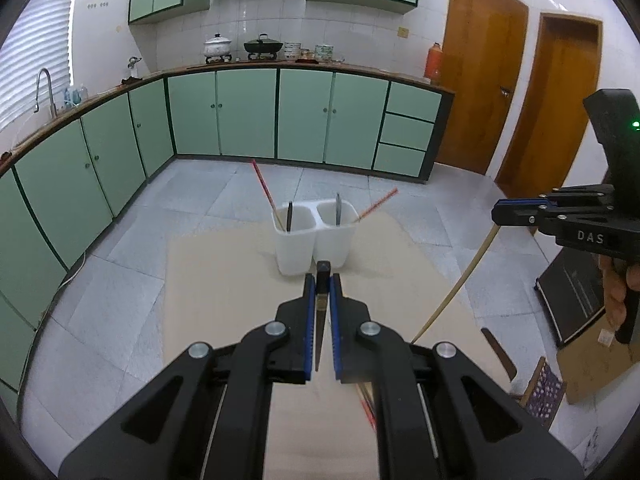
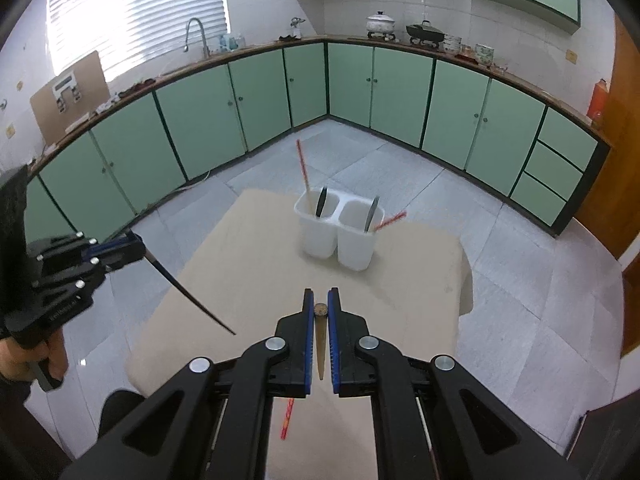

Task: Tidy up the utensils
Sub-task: 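Carry the black chopstick with the left tool while the right tool carries the wooden one, then drop both chopsticks into the white holder by opening both tools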

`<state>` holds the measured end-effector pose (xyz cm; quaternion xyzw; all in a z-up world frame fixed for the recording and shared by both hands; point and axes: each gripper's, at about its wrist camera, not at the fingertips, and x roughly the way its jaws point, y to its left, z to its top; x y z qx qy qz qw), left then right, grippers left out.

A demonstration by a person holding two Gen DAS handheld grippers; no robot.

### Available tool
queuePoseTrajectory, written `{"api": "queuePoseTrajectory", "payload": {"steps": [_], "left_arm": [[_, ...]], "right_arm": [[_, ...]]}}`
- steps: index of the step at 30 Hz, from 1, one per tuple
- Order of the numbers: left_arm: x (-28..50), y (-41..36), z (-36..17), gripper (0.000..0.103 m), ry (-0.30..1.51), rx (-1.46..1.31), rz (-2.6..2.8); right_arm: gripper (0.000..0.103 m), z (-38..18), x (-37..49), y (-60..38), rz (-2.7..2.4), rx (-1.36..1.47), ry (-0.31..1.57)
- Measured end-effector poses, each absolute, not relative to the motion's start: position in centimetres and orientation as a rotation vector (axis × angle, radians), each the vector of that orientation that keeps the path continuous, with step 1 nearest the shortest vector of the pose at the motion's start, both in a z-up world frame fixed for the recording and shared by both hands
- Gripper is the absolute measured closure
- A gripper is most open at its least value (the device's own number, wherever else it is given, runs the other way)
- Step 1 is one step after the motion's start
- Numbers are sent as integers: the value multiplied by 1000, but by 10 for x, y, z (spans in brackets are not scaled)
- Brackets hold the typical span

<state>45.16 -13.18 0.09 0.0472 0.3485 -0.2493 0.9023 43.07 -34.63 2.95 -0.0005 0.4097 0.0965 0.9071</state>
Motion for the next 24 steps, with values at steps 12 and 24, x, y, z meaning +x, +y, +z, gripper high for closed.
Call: {"api": "queuePoseTrajectory", "payload": {"steps": [12,24], "left_arm": [[543,-164,59,97,628,50,-468],[631,-202,64,97,565,22,-420]], "right_arm": [[96,81,512,-351,141,27,777],[96,82,605,-370,71,66,716]]}}
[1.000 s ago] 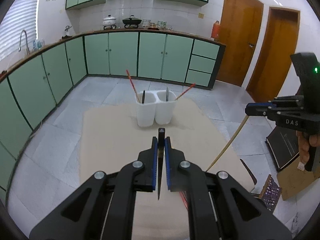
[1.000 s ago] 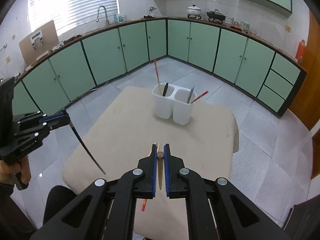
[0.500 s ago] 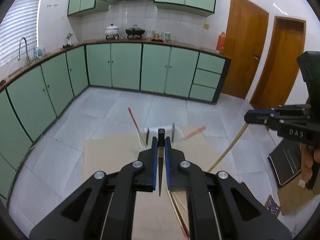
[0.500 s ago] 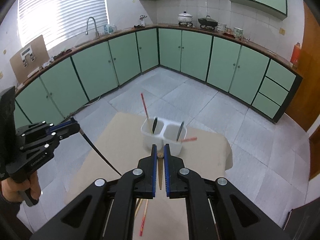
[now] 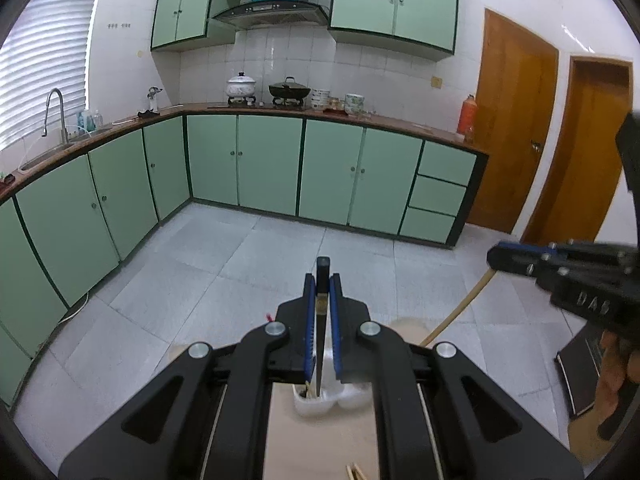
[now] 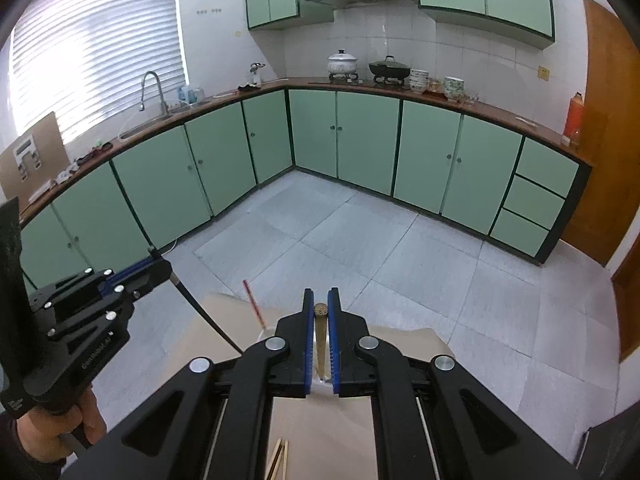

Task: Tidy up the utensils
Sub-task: 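Drop both chopsticks into the white holder by opening both tools, then move both open tools back over the remaining chopsticks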

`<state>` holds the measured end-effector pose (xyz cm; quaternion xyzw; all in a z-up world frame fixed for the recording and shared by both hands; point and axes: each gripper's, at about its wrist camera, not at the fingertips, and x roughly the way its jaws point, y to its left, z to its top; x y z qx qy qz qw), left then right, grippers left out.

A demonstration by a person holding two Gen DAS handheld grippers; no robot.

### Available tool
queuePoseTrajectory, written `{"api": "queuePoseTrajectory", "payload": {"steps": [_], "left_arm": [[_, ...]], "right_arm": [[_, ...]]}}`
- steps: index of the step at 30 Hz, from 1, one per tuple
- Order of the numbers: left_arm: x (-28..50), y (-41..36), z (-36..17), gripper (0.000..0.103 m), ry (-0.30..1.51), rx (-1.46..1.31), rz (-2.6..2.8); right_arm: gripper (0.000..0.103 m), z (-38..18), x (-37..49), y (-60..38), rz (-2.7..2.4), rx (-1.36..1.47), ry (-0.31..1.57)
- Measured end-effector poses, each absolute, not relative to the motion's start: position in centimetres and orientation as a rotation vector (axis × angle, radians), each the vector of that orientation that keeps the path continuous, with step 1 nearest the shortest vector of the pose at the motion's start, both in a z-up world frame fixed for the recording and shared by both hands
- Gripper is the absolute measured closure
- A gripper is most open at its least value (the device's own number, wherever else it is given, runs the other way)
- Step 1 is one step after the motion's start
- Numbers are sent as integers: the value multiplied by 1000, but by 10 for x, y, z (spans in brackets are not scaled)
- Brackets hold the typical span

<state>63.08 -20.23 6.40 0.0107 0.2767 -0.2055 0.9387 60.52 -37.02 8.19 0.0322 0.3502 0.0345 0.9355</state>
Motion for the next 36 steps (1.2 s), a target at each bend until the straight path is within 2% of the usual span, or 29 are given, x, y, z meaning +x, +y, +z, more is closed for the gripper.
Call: {"api": "queuePoseTrajectory", "payload": {"steps": [10,13,16,22,26,27,30,34,36], "left_arm": [[668,-205,-9,97,651,12,-409],[668,-203,-22,96,673,36,-399],[663,-197,-22,93,671,52,-392],[630,-173,-1,67,618,65,-390],[588,-151,-1,55,585,74,-405],[578,-147,-4,49,583,76,-408],[528,-130,-31,36,579,88,-414],[465,-118,-85,29,601,104,-419],[435,-113,-120,29,641,90,-427]], "right_arm": [[96,6,645,-391,73,122,828],[89,-2,643,-398,73,138,830],[89,2,637,-402,76,142,814],[88,22,589,-404,108,127,736],[72,20,519,-391,127,37,630],[72,15,502,-387,131,18,609],[70,-21,445,-369,126,-37,562],[69,-99,378,-352,127,-18,597],[69,-142,348,-344,119,10,630]]}}
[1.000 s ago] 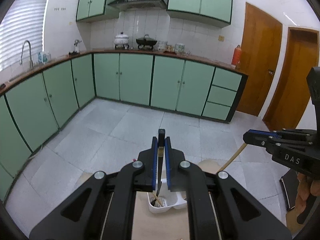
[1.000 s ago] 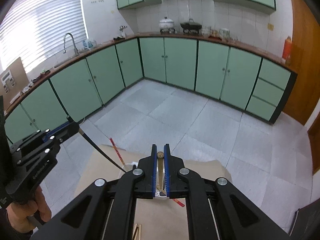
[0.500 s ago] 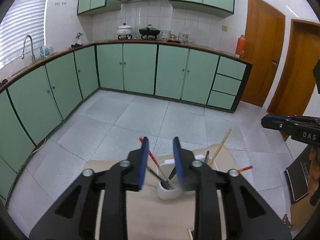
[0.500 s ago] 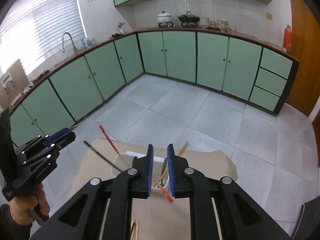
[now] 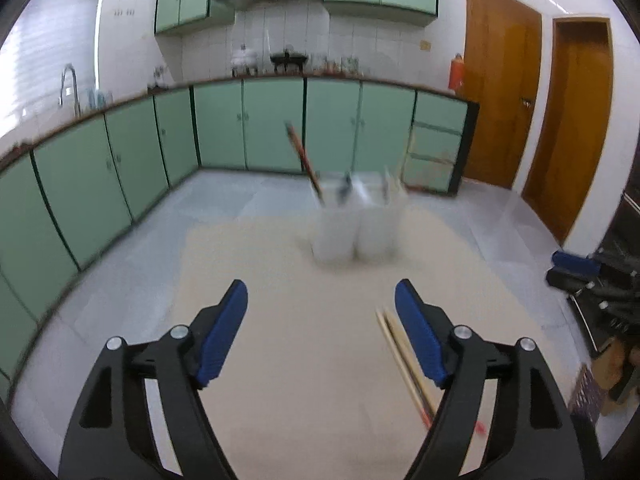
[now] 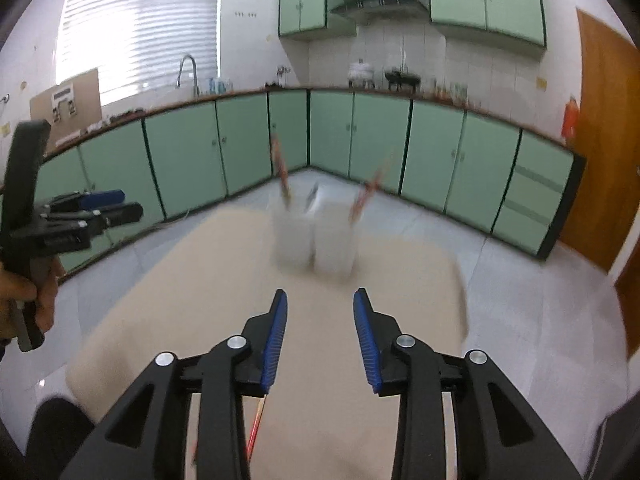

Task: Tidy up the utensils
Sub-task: 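Move both open tools back over the remaining chopsticks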

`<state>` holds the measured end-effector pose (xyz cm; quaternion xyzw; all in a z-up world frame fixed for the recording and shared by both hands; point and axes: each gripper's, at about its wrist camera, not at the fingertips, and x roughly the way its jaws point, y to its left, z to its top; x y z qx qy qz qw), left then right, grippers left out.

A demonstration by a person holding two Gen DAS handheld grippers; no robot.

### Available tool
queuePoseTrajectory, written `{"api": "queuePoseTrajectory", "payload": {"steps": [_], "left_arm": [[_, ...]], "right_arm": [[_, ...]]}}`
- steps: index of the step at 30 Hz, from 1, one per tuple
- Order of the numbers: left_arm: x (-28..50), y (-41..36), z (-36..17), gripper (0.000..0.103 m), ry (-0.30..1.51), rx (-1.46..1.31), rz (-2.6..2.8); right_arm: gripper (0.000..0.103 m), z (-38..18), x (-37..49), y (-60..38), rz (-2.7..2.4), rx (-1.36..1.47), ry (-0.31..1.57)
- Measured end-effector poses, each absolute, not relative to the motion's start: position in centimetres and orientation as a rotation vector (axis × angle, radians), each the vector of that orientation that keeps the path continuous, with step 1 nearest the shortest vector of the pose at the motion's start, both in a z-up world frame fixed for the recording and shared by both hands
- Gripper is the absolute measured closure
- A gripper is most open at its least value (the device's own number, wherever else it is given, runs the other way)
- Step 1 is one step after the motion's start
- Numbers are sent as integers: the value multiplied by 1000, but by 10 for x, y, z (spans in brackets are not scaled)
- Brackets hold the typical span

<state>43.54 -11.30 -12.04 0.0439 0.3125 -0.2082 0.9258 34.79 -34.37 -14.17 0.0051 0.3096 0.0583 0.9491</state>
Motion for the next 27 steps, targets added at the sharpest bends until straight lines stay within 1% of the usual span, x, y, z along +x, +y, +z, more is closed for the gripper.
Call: {"api": "queuePoseTrajectory", "payload": {"steps": [4,8,11,15,22,27], "left_arm": [[381,-115,-193,29,733,71,-437],[349,-117,-238,29,795,86,-442],[337,-110,-257,29,815,75,-428],[332,-123,-277,31,854,112,-455],[322,-158,-281,31,830,189,-498],[323,-173,-283,31,821,189,-479]], "right_arm": [[69,-220,309,-329,127,64,731],[69,-256,284,-315,164,98,762],[66,-259,272,-303,204,95,753],[66,-259,268,-314,163,126,748],[66,-256,263,-349,116,152,747],[66,-259,264,-349,137,139,757]]}}
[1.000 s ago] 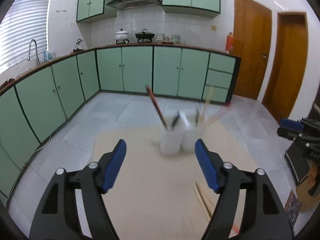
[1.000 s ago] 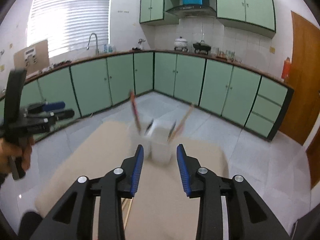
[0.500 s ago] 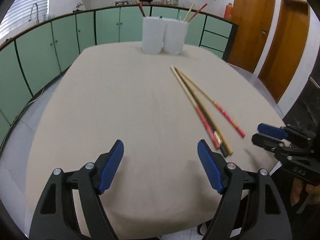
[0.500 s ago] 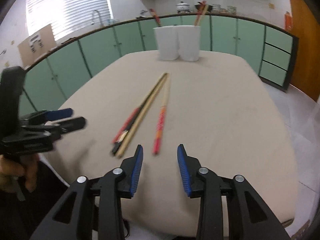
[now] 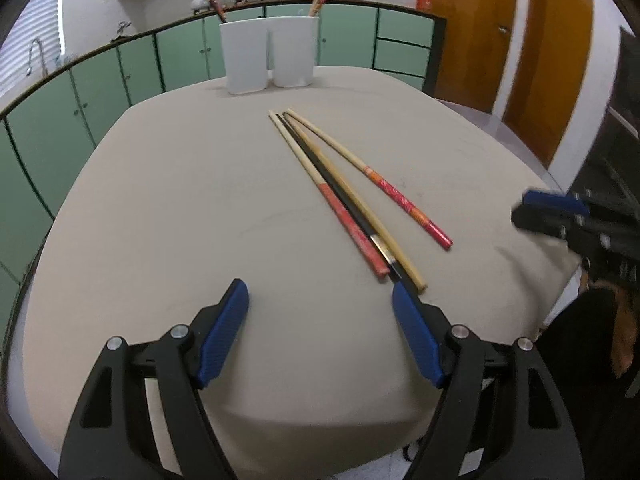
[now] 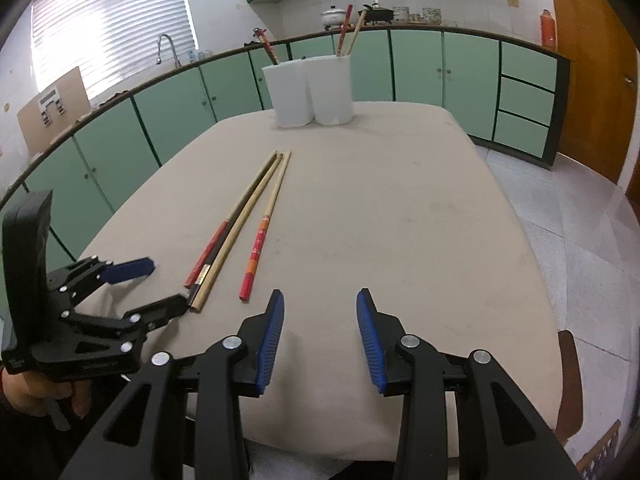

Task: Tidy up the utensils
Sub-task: 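Move both open tools back over the remaining chopsticks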

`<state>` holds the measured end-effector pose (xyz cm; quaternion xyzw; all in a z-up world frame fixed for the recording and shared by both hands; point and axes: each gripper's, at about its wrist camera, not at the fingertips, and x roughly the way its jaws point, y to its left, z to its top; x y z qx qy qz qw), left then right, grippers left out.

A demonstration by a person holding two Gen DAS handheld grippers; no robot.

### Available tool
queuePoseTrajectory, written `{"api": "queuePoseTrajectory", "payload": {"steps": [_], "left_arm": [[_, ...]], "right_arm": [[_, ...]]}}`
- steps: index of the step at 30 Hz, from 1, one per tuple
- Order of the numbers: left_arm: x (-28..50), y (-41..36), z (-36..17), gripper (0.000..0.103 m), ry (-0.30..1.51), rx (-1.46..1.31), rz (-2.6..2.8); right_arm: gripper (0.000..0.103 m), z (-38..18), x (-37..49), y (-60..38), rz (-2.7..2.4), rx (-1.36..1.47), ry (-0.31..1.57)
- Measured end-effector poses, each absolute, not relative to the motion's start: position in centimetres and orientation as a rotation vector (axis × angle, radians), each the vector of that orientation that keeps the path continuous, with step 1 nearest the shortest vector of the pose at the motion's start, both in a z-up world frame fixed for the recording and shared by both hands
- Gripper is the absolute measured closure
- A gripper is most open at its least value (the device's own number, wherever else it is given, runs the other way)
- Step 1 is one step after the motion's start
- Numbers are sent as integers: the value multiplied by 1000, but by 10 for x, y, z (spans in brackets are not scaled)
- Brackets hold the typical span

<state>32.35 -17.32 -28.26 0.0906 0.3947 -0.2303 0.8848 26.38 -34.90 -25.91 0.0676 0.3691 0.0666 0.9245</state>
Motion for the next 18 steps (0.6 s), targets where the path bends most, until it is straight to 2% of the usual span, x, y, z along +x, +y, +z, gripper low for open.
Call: {"api": "queuePoseTrajectory", "payload": {"steps": [10,18], "left_arm": [[333,-155,-281,32,805,138,-363],[330,-164,-279,33,801,140,-464]], "right_arm": [[66,-267,268,-343,148,125,774],[66,-272,272,-337,166,118,785]]}}
